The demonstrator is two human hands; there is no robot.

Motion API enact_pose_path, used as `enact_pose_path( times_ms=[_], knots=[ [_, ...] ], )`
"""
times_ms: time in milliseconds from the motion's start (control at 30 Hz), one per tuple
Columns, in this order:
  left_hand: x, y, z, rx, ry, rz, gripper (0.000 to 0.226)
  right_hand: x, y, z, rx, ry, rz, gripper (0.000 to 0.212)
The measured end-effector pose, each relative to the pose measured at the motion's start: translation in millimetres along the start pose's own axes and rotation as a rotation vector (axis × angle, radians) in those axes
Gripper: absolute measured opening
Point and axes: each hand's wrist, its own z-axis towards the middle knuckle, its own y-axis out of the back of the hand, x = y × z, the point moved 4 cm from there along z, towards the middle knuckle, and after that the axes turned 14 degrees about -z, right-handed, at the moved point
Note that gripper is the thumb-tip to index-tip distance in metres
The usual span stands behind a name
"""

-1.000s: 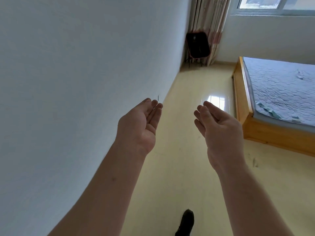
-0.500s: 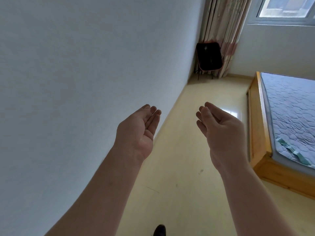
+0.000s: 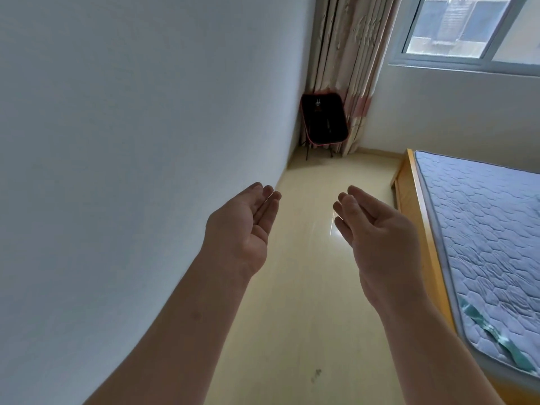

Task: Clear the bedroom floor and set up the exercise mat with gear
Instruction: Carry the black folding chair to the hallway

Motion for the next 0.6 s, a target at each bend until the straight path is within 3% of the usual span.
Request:
enact_pose_path(
  times_ms=[367, 600],
  knots=[
    [133, -169, 242, 0.04, -0.005, 0.063, 0.018, -88, 32, 306, -0.038, -0.011, 0.109, 0.03],
    [191, -287, 358, -0.013, -0.067, 0.042, 0.018, -95, 64, 507, 0.006, -0.018, 0.1, 0.032]
  ],
)
